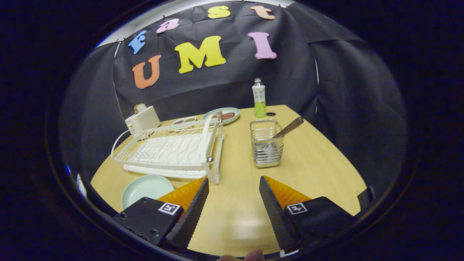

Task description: Take the plate from the dish rack, then take the spoon from the basket and place it into the plate.

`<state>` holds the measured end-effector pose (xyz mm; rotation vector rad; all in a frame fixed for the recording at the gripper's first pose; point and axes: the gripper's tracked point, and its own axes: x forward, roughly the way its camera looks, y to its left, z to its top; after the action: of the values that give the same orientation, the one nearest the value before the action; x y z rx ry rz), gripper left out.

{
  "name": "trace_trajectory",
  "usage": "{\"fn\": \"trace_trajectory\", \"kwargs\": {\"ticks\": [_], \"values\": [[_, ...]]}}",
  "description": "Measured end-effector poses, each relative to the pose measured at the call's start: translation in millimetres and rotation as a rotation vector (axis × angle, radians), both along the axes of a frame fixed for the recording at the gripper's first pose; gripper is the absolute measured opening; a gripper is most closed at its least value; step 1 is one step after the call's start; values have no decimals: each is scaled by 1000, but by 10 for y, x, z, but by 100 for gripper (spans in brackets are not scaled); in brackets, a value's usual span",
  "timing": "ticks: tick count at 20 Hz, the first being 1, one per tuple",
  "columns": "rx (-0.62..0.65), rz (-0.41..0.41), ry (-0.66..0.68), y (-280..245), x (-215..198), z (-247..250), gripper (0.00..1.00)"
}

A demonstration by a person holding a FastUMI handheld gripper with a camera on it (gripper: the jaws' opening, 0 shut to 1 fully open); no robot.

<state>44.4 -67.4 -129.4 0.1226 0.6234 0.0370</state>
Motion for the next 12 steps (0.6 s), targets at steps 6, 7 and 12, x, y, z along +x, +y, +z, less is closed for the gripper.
{"fn": "trace_trajectory", "kwargs": {"ticks": [6, 7, 12], "values": [[-99, -113, -202, -563, 276, 209, 100], [-93, -106, -216, -587, 329, 173, 100], [-65, -123, -242, -858, 832, -20, 100]]}}
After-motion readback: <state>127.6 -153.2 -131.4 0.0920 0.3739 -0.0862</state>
